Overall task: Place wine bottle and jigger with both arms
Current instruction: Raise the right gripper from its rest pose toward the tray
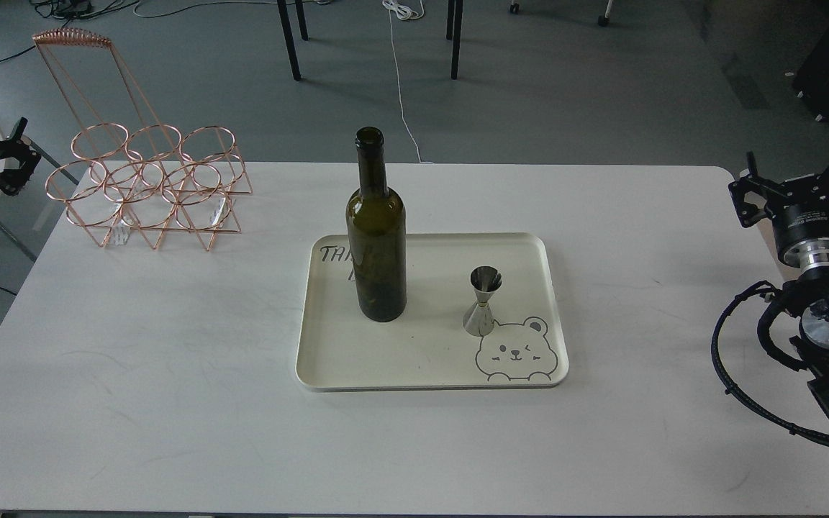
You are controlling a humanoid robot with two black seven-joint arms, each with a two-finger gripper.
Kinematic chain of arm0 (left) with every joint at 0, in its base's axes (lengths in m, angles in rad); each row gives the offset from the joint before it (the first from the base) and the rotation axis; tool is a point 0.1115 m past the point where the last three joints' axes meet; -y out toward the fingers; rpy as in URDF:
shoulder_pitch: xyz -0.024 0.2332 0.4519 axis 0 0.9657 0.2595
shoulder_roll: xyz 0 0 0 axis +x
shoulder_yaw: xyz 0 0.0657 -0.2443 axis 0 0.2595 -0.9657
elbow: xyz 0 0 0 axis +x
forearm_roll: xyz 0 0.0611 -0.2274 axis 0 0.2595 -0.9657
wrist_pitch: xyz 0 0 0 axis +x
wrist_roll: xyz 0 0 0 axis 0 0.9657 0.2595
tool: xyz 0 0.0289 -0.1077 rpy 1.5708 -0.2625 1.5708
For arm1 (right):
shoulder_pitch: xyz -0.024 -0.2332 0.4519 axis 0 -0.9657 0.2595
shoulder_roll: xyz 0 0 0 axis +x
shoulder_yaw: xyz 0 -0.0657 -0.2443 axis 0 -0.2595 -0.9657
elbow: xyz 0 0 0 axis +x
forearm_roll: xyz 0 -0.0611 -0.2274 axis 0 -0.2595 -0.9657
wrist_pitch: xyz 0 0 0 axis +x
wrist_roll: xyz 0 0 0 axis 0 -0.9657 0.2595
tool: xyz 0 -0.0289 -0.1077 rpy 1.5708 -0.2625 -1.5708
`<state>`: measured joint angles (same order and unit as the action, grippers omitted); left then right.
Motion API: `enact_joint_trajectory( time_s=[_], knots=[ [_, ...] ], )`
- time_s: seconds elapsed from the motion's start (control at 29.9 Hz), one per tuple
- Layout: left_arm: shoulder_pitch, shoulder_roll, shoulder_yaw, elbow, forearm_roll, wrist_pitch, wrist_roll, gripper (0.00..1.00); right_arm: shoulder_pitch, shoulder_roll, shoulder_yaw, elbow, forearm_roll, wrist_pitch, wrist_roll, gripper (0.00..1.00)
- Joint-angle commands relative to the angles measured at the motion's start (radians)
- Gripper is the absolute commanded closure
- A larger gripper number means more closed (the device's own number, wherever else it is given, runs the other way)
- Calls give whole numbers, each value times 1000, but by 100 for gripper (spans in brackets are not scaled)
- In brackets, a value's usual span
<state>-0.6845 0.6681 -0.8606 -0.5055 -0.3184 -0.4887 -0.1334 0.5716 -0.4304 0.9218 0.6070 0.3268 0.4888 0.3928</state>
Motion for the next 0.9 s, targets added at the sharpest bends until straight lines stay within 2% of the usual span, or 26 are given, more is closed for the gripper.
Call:
enact_joint_trajectory(
  time_s=[0.0,0.3,0.43,0.54,0.67,0.87],
  knots=[
    [-6,4,0,-1,1,0,1,2,-1,-30,-6,25,-3,0,0,1],
    [-21,4,-9,-5,-2,0,-5,2,13,-125,-106,88,-90,0,12,1],
    [-29,5,-12,-5,1,0,-3,2,16,-189,-109,186,-291,0,12,2],
    [-33,8,-9,-5,4,0,-2,2,10,-258,-109,336,-492,0,14,2],
    [-44,13,-9,-5,4,0,0,2,8,-307,-107,516,-742,-105,17,2],
    [-47,11,-11,-5,4,0,-2,2,2,-323,-119,686,-1182,-257,20,2]
  ],
)
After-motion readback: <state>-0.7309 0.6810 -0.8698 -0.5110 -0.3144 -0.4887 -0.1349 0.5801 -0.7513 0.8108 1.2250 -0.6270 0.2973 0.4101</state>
